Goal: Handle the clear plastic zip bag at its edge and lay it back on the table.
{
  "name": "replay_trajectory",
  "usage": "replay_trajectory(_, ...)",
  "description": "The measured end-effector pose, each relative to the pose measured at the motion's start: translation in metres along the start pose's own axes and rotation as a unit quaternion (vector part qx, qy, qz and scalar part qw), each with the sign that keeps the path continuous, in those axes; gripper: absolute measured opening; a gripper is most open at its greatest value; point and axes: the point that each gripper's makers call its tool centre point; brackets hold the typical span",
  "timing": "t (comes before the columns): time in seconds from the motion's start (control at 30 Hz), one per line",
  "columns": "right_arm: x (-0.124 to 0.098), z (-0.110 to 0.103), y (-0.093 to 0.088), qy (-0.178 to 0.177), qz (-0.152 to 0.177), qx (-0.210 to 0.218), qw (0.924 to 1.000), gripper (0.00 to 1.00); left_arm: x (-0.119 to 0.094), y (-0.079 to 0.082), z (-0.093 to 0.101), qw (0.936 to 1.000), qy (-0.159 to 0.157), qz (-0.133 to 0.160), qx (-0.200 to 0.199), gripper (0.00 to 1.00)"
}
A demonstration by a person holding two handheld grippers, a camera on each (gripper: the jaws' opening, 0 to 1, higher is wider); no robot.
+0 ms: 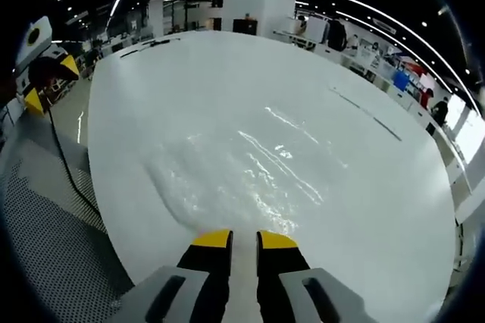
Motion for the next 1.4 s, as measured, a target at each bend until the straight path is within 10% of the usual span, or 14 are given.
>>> replay_trajectory(1.4, 0.005, 0.003, -0.003, 0.055, 0.014, -0.152, 0.9868, 0.08, 0.011, 0.004, -0.003, 0.9999, -0.001, -0.003, 0.012, 0.29)
Point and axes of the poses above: the point that each gripper's makers call its tool centre point, and the gripper's own axes: x roughly forward along the fingers, z roughly to its right, y roughly out of its top, and after that the axes turned 7 degrees about z, right-handed
